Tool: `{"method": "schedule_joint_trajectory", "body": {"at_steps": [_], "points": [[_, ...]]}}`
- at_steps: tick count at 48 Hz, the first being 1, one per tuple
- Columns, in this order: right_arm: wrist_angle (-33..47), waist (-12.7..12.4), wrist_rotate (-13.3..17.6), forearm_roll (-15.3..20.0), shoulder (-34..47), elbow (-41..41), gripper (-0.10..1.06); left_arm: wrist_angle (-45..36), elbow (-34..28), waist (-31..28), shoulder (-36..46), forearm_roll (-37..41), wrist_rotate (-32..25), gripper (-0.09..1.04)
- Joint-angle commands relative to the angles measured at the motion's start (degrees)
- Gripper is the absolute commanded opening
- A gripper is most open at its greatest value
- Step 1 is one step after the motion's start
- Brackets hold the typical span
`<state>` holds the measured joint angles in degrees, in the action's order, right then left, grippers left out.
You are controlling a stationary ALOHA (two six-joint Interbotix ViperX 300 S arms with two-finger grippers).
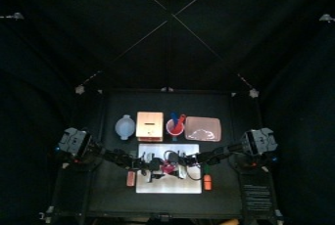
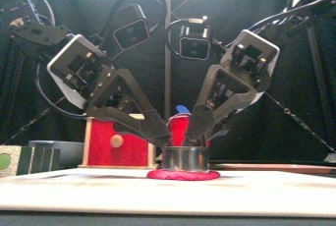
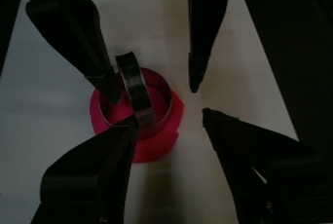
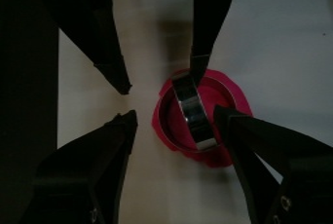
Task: Get the cutter from the drawer then cut the dough then place the extra dough in the bowl
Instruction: Cut the dough
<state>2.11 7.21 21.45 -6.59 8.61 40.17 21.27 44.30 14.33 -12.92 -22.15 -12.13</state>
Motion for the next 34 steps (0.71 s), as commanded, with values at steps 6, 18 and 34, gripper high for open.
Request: {"method": "schedule_joint_trajectory", "body": {"at_steps": [6, 18, 34], "points": [[-0.35, 1.14, -0.44, -0.26, -2.72, -1.32, 0.95, -0.88, -0.44, -2.99, 1.23, 1.58, -0.7, 0.89], [-2.9, 1.32, -0.09, -0.53, -4.48, -2.64, 0.95, -1.14, -3.34, -4.92, 4.22, 5.54, -4.13, 0.89], [-5.27, 0.79, -0.44, -1.67, -5.45, -3.34, 0.95, -1.41, -2.55, -4.92, 4.57, 5.54, -4.57, 0.89]]}}
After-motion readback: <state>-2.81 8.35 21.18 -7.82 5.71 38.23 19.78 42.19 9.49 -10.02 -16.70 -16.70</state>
